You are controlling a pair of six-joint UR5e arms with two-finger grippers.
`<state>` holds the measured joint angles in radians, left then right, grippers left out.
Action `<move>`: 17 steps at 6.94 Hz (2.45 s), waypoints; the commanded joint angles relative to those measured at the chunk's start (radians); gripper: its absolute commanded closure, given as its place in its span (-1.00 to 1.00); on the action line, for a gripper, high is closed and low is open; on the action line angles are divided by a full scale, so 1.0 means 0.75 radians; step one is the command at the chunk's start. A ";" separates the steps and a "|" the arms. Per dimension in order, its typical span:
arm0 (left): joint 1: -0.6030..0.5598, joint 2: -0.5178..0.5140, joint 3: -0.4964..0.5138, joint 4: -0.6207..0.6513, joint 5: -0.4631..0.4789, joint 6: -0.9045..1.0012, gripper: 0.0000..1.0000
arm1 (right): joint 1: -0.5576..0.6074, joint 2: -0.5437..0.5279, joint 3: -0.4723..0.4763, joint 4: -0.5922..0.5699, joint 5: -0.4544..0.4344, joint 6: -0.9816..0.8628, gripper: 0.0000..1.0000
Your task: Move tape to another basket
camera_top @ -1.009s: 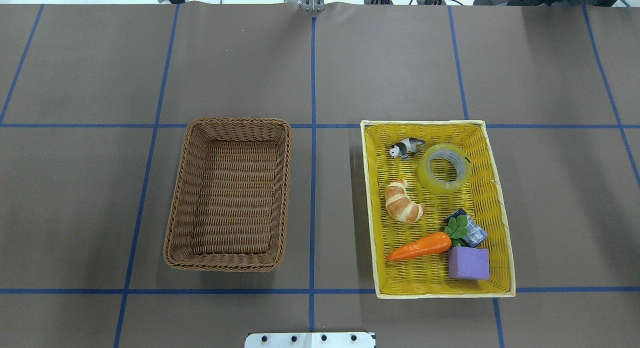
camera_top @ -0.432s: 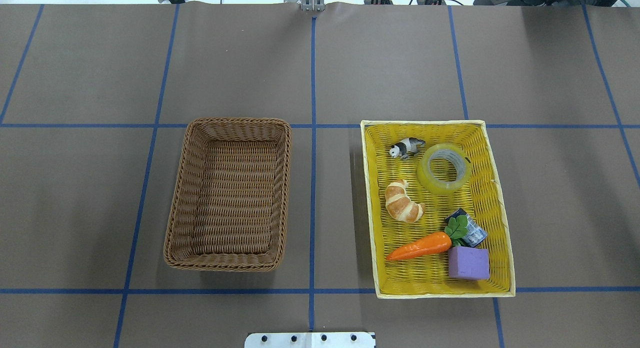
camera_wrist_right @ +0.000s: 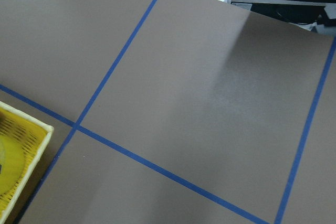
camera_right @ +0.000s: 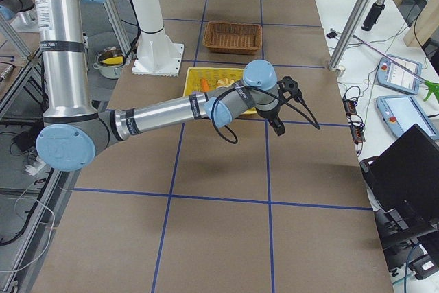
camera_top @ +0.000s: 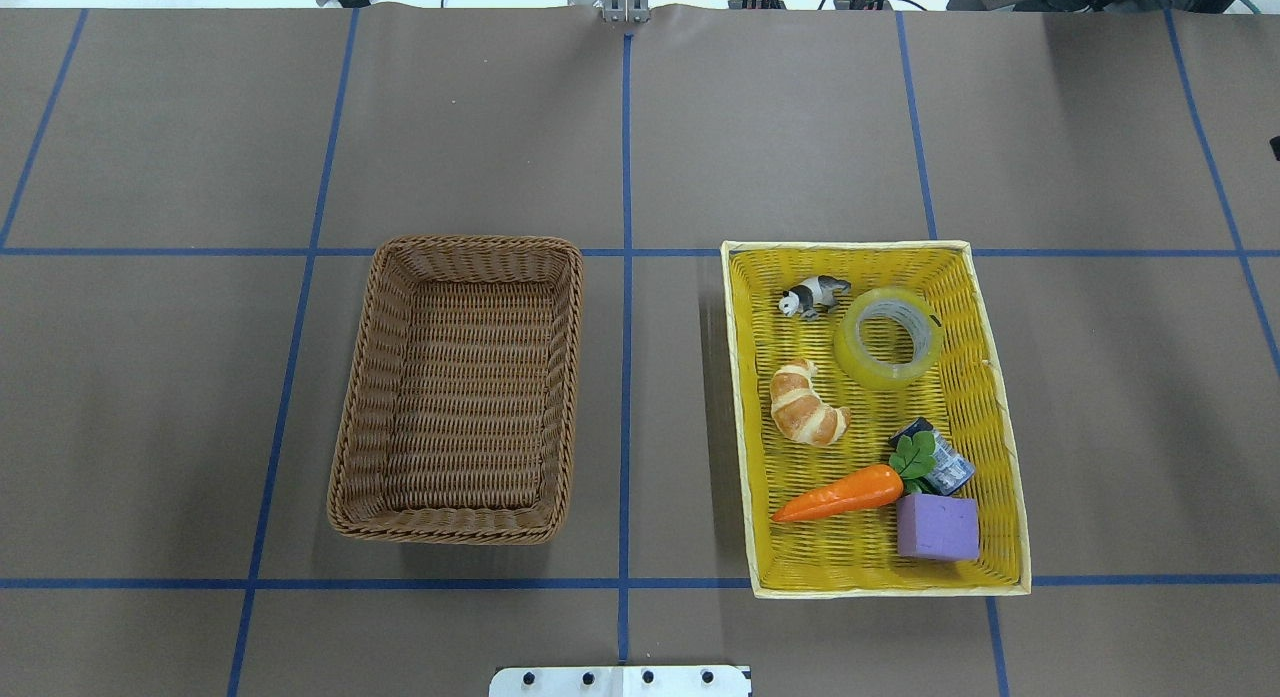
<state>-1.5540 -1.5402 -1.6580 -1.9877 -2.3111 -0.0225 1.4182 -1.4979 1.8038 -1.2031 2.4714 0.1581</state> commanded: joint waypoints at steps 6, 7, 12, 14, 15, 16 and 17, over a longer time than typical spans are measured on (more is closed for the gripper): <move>0.004 0.014 0.004 -0.033 -0.003 -0.001 -0.99 | -0.821 0.099 0.115 -0.008 -0.712 0.585 -0.60; 0.004 0.014 0.004 -0.033 -0.003 -0.001 -0.99 | -0.860 0.089 0.101 -0.006 -0.724 0.579 -0.55; 0.004 0.014 0.006 -0.033 -0.003 -0.001 -0.99 | -0.985 0.148 -0.012 0.001 -0.794 0.530 0.29; 0.004 0.014 0.006 -0.033 -0.003 -0.001 -0.99 | -0.969 0.148 -0.010 0.003 -0.794 0.513 1.00; 0.004 0.014 0.006 -0.033 -0.003 -0.001 -0.99 | -0.946 0.150 -0.006 0.003 -0.788 0.511 1.00; 0.004 0.014 0.008 -0.033 -0.003 -0.001 -0.99 | -0.910 0.150 0.002 0.011 -0.776 0.511 1.00; 0.004 0.014 0.008 -0.033 -0.003 -0.001 -0.99 | -0.832 0.152 0.025 0.013 -0.739 0.503 1.00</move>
<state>-1.5509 -1.5294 -1.6527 -2.0127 -2.3132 -0.0230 0.7366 -1.3851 1.8066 -1.1969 1.8921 0.5408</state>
